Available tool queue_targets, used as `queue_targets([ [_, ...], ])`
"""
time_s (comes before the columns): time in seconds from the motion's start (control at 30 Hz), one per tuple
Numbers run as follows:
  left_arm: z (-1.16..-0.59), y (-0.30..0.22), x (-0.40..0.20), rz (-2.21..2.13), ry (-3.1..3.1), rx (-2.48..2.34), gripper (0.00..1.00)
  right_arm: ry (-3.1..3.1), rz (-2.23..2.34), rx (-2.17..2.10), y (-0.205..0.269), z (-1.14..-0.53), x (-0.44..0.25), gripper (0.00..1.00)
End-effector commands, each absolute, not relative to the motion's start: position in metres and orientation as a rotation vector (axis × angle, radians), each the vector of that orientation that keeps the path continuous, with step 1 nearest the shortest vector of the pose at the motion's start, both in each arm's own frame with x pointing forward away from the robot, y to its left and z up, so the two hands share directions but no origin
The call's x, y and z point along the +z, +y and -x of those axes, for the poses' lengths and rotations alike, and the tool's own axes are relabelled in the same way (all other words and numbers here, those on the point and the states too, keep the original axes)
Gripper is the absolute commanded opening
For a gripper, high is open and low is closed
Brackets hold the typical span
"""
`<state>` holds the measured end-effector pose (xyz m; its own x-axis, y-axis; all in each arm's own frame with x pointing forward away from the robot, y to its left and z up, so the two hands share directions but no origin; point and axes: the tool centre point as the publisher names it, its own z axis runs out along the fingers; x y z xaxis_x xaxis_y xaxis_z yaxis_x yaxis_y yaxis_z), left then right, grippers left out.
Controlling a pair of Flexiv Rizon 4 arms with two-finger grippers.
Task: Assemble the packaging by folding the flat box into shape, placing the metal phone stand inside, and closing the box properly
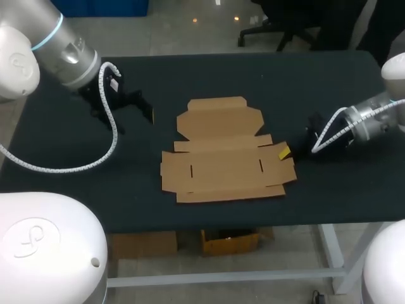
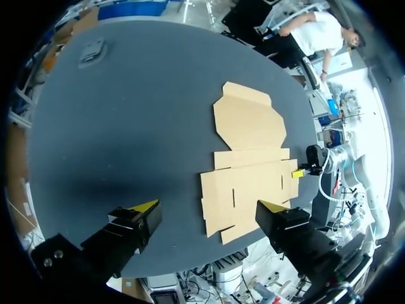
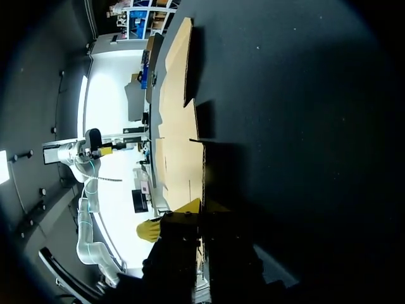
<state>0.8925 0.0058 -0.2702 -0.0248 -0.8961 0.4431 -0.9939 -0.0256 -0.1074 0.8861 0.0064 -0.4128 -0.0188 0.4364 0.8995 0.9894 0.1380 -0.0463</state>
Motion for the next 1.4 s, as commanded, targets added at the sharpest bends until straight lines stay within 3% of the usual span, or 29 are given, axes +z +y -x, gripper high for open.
queue_targets([
  [0.03, -0.8914, 0.0060, -0.2709, -2.012, -2.004, 0.587, 1.00, -1.579, 1.446, -0.863, 0.0057, -0.8739, -0.4151, 0.00],
  [1.1, -0.8914, 0.0079, -0.2747, -2.006, -1.991, 0.596, 1.00, -1.566, 1.470, -0.871, 0.0091, -0.8643, -0.4141, 0.00],
  [1.3, -0.8917, 0.0067, -0.2749, -2.002, -1.996, 0.597, 1.00, -1.571, 1.474, -0.868, 0.0073, -0.8640, -0.4135, 0.29],
  [1.4, -0.8921, 0.0057, -0.2754, -1.999, -1.999, 0.596, 1.00, -1.572, 1.476, -0.867, 0.0060, -0.8648, -0.4139, 0.37],
])
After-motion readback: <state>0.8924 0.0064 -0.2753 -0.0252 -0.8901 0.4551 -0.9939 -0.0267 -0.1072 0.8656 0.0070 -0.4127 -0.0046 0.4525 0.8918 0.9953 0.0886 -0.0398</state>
